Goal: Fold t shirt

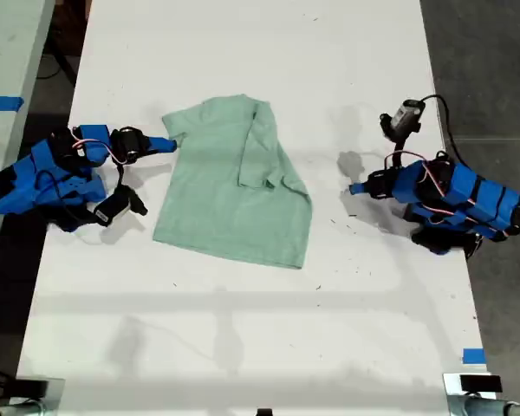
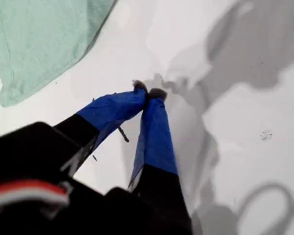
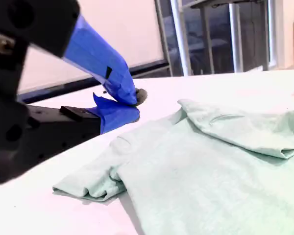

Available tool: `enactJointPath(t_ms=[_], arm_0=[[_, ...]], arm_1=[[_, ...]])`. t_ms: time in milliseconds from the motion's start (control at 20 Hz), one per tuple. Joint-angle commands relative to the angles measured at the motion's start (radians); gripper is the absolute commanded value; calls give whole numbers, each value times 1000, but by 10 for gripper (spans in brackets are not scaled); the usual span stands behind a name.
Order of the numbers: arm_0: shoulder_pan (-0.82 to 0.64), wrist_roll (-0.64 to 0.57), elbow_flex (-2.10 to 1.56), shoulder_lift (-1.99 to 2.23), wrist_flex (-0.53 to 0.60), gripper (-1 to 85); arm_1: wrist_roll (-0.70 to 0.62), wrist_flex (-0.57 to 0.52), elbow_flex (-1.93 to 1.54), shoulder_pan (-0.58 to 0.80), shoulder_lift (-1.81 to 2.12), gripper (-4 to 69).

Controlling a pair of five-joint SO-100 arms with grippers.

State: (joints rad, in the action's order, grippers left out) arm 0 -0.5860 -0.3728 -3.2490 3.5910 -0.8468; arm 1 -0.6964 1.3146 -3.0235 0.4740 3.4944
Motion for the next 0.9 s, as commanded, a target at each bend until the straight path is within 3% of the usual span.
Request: enactJointPath(t_ms=[0, 850], arm_0=[[12, 23, -25, 8, 17, -3], [28, 29, -25, 8, 14, -3]], arm_1=[[29, 2, -17, -21, 9, 17], [66, 2, -37, -18, 9, 17]])
